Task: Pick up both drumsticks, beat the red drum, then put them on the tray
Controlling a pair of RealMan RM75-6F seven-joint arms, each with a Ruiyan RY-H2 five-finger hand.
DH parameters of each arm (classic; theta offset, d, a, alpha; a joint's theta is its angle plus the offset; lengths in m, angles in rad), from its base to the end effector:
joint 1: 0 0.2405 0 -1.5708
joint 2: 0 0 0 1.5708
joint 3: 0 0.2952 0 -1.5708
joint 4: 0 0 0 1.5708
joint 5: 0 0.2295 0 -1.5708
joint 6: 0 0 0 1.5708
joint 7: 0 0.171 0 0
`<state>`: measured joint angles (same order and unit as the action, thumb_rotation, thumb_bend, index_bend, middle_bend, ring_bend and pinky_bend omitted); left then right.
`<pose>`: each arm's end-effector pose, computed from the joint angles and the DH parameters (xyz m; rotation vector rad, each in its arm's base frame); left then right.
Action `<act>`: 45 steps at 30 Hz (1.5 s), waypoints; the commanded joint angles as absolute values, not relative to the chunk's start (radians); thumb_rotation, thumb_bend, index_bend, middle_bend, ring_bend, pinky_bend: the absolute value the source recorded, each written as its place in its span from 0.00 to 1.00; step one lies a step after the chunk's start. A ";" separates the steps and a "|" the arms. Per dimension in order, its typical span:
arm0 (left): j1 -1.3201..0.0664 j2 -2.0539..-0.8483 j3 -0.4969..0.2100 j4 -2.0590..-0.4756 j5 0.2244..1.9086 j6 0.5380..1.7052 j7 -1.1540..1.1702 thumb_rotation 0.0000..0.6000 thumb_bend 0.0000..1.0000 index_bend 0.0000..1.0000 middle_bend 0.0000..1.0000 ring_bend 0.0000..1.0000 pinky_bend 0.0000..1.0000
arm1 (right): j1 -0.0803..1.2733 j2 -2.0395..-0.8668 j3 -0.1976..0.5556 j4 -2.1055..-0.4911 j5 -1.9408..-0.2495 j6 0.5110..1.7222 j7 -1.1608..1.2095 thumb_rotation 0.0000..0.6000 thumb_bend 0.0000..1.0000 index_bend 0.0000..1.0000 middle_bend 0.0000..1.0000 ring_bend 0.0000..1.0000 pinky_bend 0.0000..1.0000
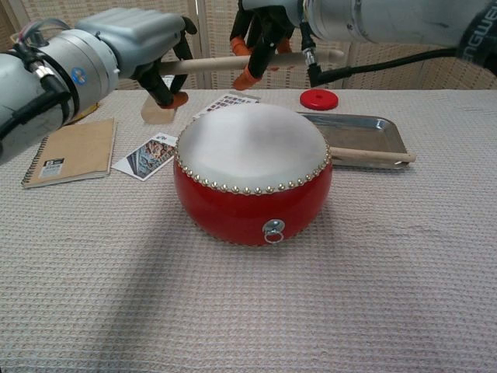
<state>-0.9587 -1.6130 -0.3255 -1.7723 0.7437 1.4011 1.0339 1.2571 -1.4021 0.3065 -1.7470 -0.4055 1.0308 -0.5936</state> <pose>-0.0428 0.4038 -0.0016 -1.6418 -0.6241 -0.8602 0.0200 -0.4458 0.0043 1.8592 -1.0107 0.9865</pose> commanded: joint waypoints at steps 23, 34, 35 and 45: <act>-0.801 -1.422 -0.300 -1.813 0.785 1.386 0.769 1.00 0.39 0.00 0.00 0.00 0.23 | 0.984 -1.221 0.179 -1.523 -0.559 0.822 -0.315 1.00 0.28 0.92 0.81 0.68 0.73; -0.701 -1.308 -0.256 -1.869 0.850 1.371 0.630 1.00 0.23 0.00 0.00 0.00 0.11 | 1.030 -1.541 0.156 -0.955 -0.620 0.568 -0.247 1.00 0.28 0.89 0.81 0.66 0.73; -0.689 -1.296 -0.253 -1.872 0.862 1.375 0.612 1.00 0.23 0.00 0.00 0.00 0.11 | 1.035 -1.575 0.156 -0.895 -0.629 0.546 -0.241 1.00 0.28 0.89 0.81 0.65 0.73; -0.593 -1.227 -0.216 -1.890 0.958 1.414 0.500 1.00 0.23 0.00 0.00 0.00 0.11 | 1.075 -1.813 0.183 -0.489 -0.707 0.387 -0.182 1.00 0.28 0.82 0.81 0.59 0.70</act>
<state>-0.6027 -1.2343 -0.2229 -1.8894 0.9494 1.4069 0.5100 1.0534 -1.7309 0.1696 -0.5940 -0.6718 0.4511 -0.2119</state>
